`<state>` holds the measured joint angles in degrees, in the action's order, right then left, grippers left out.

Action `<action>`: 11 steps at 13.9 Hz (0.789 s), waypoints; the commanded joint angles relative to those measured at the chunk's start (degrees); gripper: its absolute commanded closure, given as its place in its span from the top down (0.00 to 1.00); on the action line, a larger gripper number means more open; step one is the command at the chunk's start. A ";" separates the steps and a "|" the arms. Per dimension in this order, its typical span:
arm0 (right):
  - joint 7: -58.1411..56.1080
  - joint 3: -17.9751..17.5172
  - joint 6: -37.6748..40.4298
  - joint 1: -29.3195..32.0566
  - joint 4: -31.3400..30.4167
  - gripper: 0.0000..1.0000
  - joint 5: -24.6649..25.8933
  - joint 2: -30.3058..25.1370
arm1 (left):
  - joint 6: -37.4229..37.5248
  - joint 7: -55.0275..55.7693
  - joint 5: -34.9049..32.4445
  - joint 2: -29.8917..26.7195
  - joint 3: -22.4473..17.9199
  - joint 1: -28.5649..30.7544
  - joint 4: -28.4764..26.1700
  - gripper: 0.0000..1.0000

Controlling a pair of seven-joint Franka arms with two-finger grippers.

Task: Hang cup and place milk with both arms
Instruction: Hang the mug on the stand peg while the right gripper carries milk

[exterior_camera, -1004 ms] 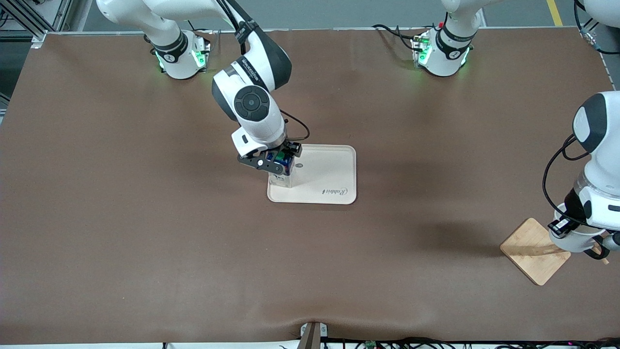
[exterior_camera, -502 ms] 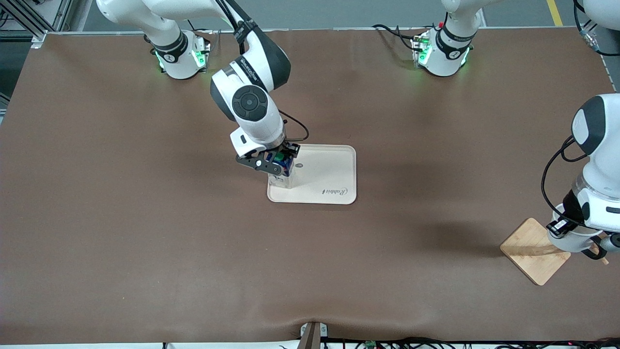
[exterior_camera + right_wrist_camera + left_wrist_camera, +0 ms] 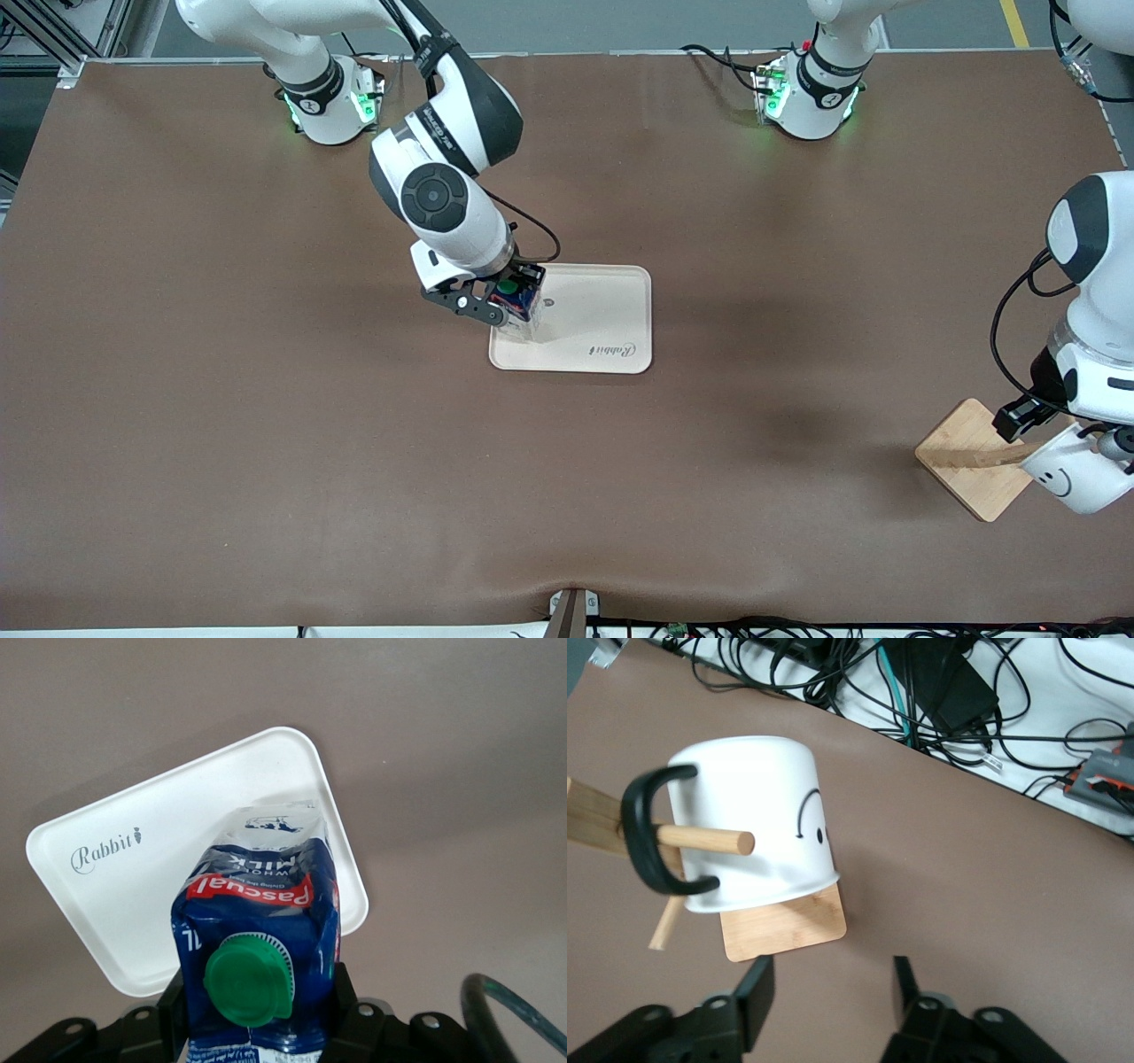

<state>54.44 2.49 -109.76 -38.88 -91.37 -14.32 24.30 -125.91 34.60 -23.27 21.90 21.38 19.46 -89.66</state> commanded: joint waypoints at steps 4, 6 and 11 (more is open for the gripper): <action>-0.30 -0.64 12.71 8.02 7.42 0.00 -1.58 -0.74 | 0.23 -3.05 0.77 -0.19 0.68 0.67 1.07 1.00; -2.04 -0.56 16.67 11.71 9.88 0.00 -1.50 -0.92 | 0.41 -2.96 0.77 -0.19 0.68 0.50 1.07 1.00; -13.53 -0.12 23.97 23.74 9.72 0.00 0.69 -2.85 | 0.58 -3.05 0.77 -0.19 0.95 0.58 1.07 1.00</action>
<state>45.68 3.20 -87.73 -19.80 -81.05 -14.36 22.77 -125.89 32.80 -23.27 21.90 21.88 19.66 -89.04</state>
